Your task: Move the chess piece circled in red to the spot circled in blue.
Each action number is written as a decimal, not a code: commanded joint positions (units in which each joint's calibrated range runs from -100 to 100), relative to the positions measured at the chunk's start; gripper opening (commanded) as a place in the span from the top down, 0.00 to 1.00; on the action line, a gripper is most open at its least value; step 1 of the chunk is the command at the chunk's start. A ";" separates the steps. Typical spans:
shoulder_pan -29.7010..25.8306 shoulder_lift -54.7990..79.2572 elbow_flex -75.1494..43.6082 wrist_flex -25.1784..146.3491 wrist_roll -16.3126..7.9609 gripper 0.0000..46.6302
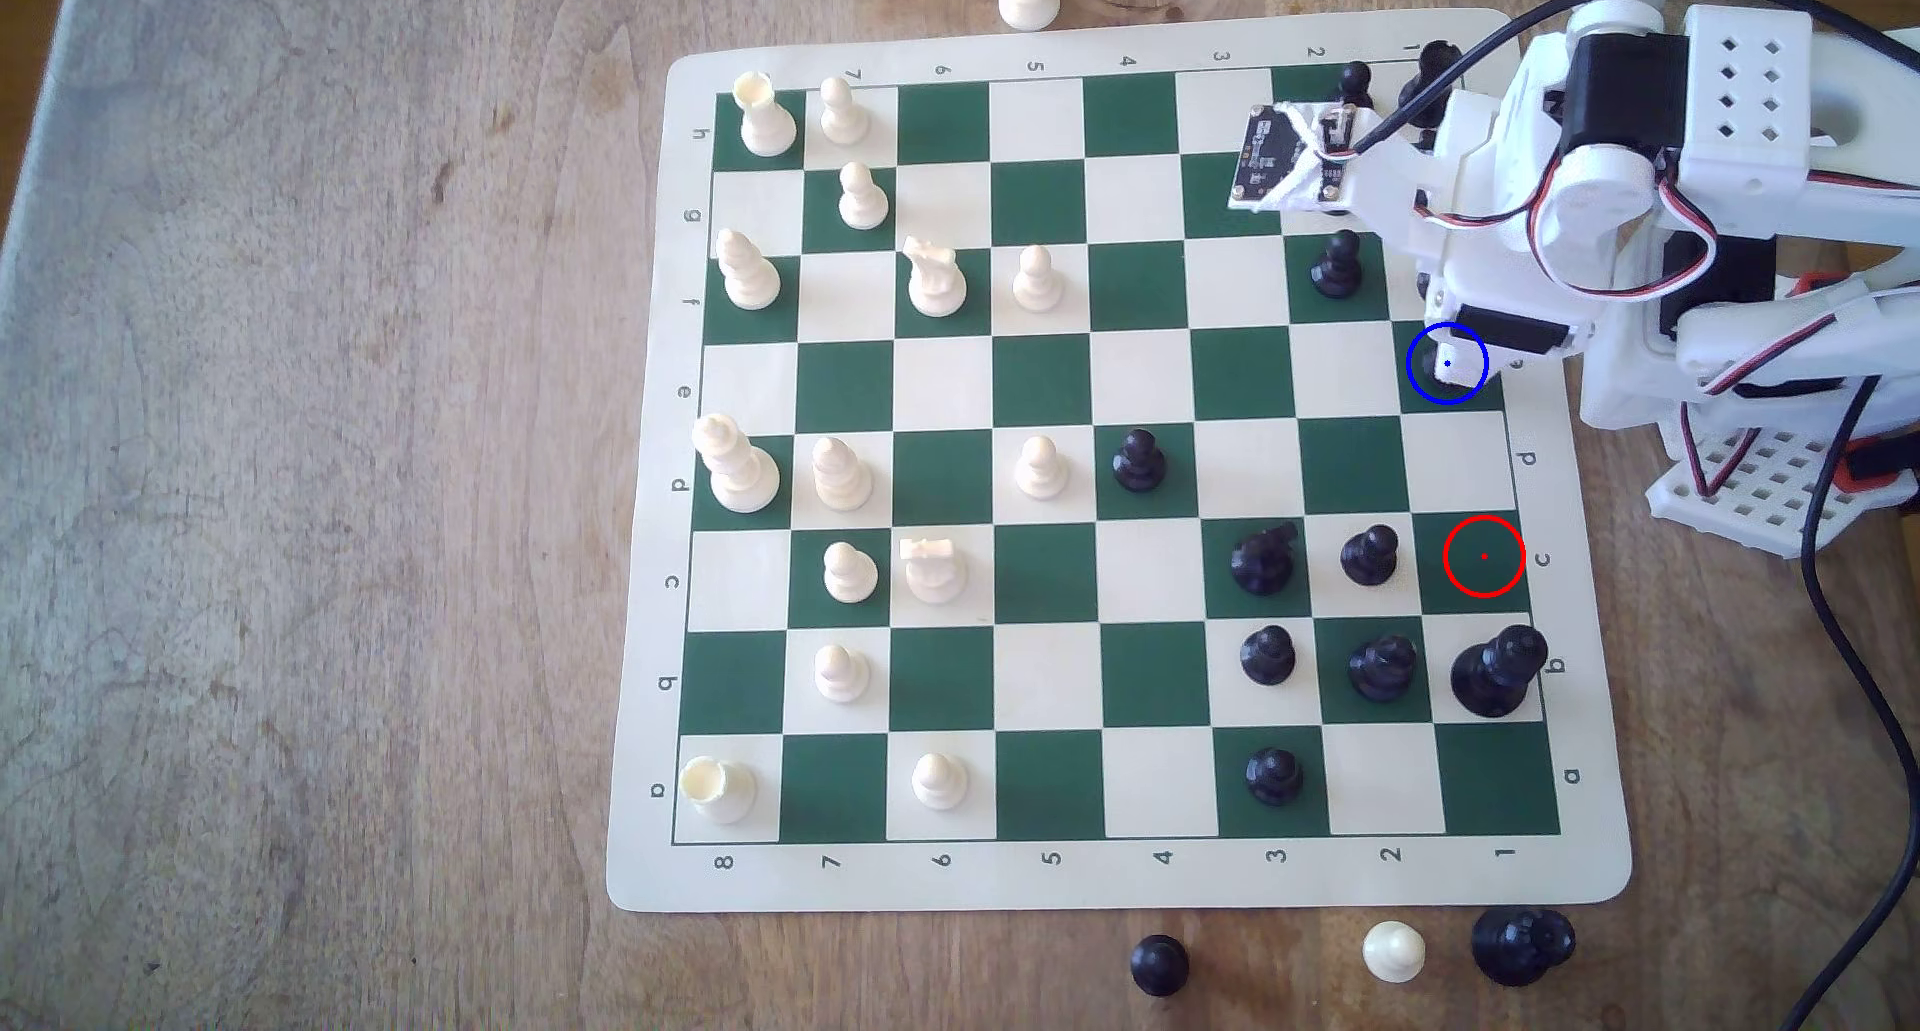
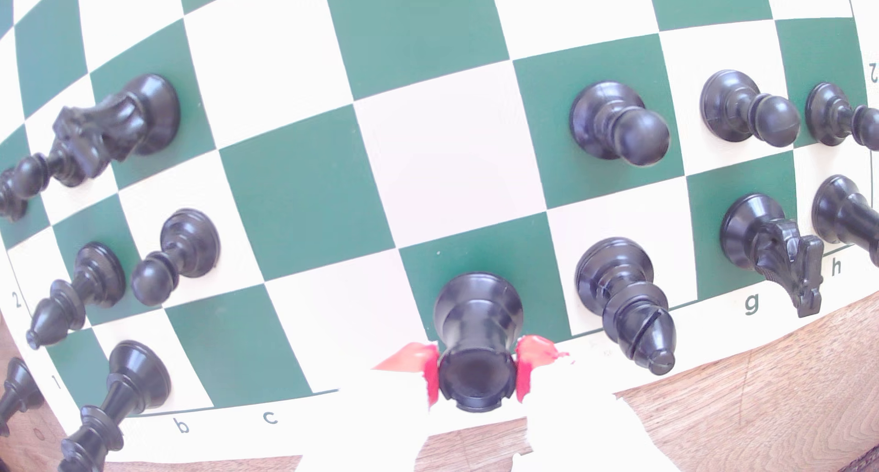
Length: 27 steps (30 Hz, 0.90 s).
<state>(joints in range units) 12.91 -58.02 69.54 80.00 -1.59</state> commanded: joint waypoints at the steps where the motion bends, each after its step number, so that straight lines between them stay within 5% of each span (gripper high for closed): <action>1: 0.90 -0.98 -1.09 -0.48 0.34 0.99; 19: 1.06 -0.89 2.26 -2.77 0.59 0.99; 27: 1.68 -0.98 3.44 -2.52 2.05 0.74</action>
<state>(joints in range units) 13.86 -58.53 73.34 77.61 0.07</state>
